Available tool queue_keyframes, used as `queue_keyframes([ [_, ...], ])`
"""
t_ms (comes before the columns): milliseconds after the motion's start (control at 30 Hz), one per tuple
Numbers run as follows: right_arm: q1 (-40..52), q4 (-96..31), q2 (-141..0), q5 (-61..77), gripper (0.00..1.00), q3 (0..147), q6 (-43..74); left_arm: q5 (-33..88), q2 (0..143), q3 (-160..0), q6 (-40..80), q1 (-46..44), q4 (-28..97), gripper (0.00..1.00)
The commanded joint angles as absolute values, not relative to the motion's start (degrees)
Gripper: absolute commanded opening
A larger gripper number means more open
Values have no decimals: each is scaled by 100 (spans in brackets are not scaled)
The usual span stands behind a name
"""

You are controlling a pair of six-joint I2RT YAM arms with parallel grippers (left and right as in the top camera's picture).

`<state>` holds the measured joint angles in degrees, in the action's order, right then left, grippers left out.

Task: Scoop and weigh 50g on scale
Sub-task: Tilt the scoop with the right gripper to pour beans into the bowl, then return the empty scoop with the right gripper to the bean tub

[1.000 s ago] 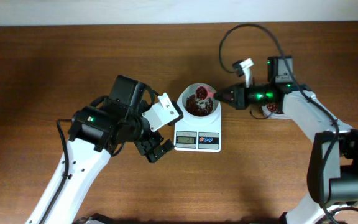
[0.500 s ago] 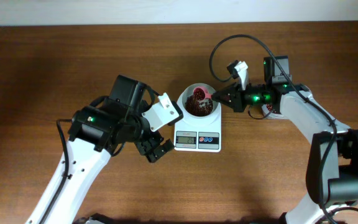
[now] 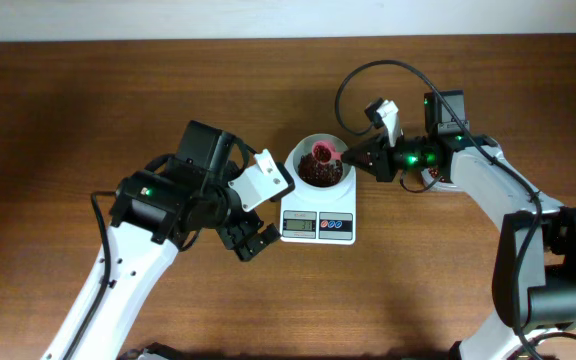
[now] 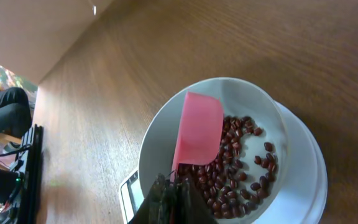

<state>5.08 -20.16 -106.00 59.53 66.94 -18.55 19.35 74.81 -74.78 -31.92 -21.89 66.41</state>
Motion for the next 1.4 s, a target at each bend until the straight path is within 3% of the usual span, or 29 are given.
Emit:
queue_keyframes([
  [0, 543, -2152, -10119, 5347, 4, 6731, -1813, 2016, 7511, -7461, -3262, -2169, 6628, 99],
  [700, 1579, -2714, -8897, 2377, 4, 6823, -1824, 2018, 7511, -7461, -3262, -2169, 6628, 99],
  [933, 1772, -2790, -8799, 2034, 4, 6851, -1927, 2016, 7511, -7461, -3262, -2169, 6628, 99],
  [1167, 2379, -2853, -8650, 659, 4, 6860, -2231, 2016, 7511, -7461, -3262, -2169, 6628, 99],
  [1367, 2397, -2877, -8228, 886, 4, 6860, -2224, 2016, 7511, -7461, -3262, -2169, 6628, 99],
])
